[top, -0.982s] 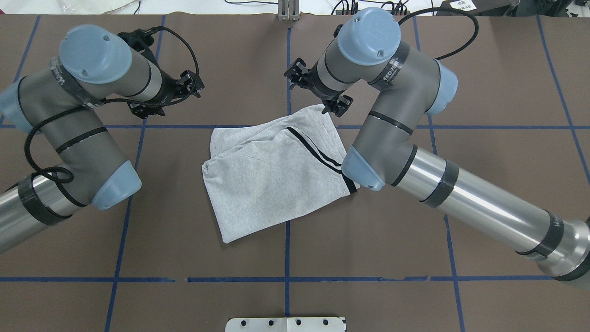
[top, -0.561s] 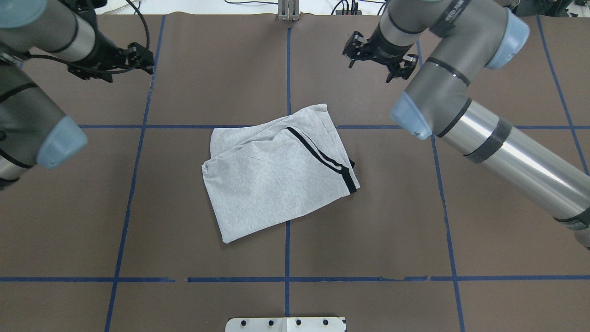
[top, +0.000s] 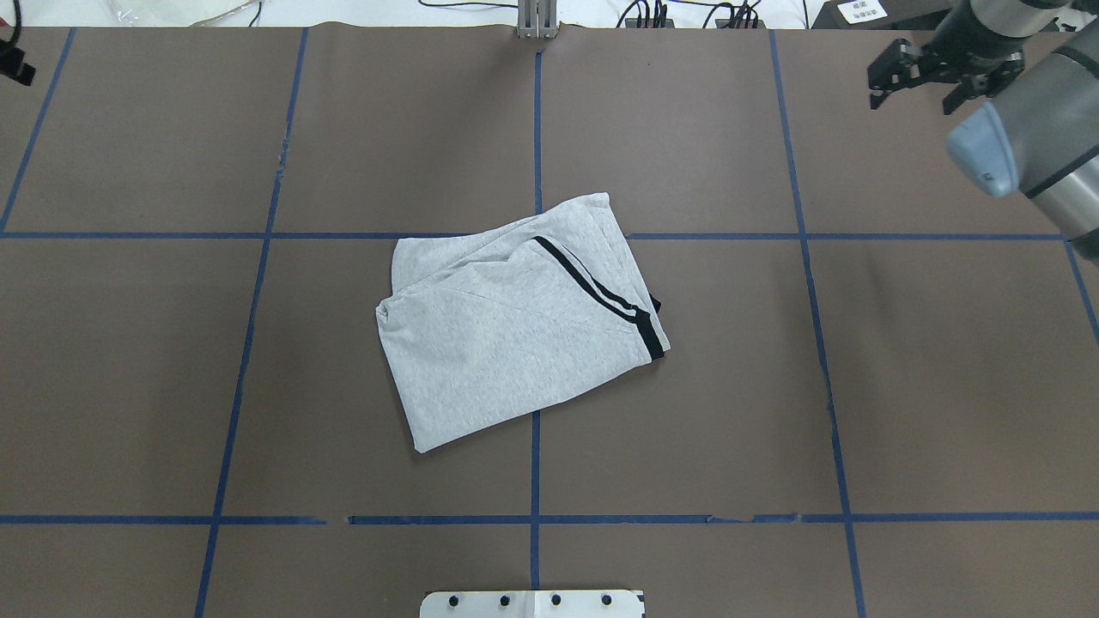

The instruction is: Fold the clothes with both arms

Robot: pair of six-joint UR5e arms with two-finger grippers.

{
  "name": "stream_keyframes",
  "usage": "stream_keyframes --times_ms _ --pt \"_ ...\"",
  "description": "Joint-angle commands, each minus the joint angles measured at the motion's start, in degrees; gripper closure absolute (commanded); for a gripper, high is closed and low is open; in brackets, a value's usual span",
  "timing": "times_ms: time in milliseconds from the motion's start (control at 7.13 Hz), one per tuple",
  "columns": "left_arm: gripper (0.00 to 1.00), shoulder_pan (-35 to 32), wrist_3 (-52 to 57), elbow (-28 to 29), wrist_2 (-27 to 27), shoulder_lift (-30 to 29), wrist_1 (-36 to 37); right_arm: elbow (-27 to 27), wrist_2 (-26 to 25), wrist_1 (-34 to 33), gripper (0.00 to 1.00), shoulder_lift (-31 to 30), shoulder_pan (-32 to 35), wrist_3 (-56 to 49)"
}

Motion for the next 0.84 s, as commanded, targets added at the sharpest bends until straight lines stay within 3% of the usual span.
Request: stream_keyframes --times_ms 0,140,280,561,701 --pt "0.0 -4.7 11.8 0.8 -1.4 5.9 1.2 -0.2 3.9 0.0 0.0 -8.4 6.4 -22.0" --pt "0.0 -4.7 10.3 0.8 -3.3 8.6 0.4 -0.2 5.1 0.1 0.0 -12.1 7.8 -29.9" --pt "0.0 -4.6 7.5 1.3 -3.2 9.4 -1.8 -0.7 5.2 0.6 0.0 -14.2 9.5 -30.4" --pt "0.0 -4.4 6.1 9.7 -3.1 9.7 -8.6 4.1 5.1 1.4 0.0 -16.3 9.7 -31.0" --pt "0.0 -5.1 6.0 10.4 -3.2 9.8 -9.6 4.7 5.5 1.3 0.0 -17.2 9.8 -30.5"
